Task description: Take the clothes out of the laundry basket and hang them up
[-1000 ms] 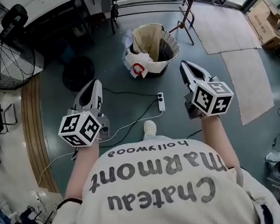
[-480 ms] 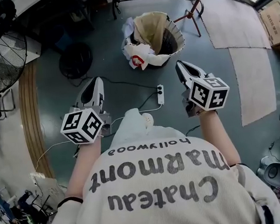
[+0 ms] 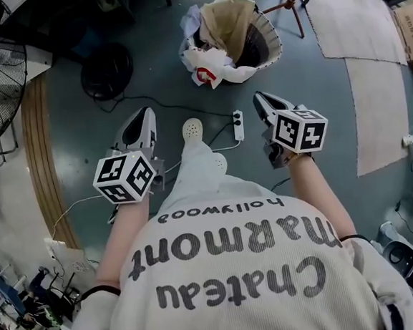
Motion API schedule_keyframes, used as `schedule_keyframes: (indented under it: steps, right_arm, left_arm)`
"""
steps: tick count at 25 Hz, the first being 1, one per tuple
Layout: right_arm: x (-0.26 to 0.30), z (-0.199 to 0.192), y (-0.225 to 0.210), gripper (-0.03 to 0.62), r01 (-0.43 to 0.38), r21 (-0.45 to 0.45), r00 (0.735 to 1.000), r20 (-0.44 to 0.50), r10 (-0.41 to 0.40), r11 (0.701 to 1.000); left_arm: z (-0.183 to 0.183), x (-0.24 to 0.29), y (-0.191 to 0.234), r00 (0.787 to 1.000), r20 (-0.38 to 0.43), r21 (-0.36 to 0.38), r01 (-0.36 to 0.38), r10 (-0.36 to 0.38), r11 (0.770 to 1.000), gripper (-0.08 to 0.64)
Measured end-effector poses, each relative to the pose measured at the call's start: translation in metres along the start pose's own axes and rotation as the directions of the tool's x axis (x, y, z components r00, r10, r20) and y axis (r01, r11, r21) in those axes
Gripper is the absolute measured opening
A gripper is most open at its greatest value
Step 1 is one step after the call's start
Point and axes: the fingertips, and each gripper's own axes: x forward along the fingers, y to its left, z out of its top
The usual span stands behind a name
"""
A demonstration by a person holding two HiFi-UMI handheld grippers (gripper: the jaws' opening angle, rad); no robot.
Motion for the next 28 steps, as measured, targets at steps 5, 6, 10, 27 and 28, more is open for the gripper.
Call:
schedule_keyframes:
  steps: [5, 6, 10, 27, 28]
  right_arm:
    - [0.044, -0.002, -0.005, 0.028, 0.014, 0.002, 0.997, -0.077, -0.014, 1.000]
    - [0.053, 0.000, -0.004, 0.028, 0.015, 0.002, 0.996, -0.088, -0.014, 1.000]
    - [0.092, 0.010, -0.005, 0.028, 0.009, -0.038, 0.990, -0.138, -0.014, 0.999]
    - [0.254, -0.069, -0.069, 0.161, -0.048, -0.427, 0.914, -0.384, -0.133, 0.903]
    - [0.260, -0.072, -0.071, 0.161, -0.063, -0.473, 0.910, -0.389, -0.143, 0.879]
  left_arm:
    - [0.011, 0.030, 0.020, 1.000, -0.025, -0.008, 0.016, -0.017, 1.000, 0.008]
    - [0.014, 0.036, 0.025, 0.999, -0.033, -0.004, 0.017, -0.017, 1.000, 0.008]
    - [0.021, 0.065, 0.050, 0.998, -0.067, -0.023, 0.006, -0.008, 1.000, 0.008]
    - [-0.036, 0.132, 0.129, 0.994, -0.104, -0.020, -0.015, 0.013, 1.000, 0.008]
    - [-0.040, 0.132, 0.133, 0.994, -0.106, -0.020, -0.021, 0.019, 1.000, 0.008]
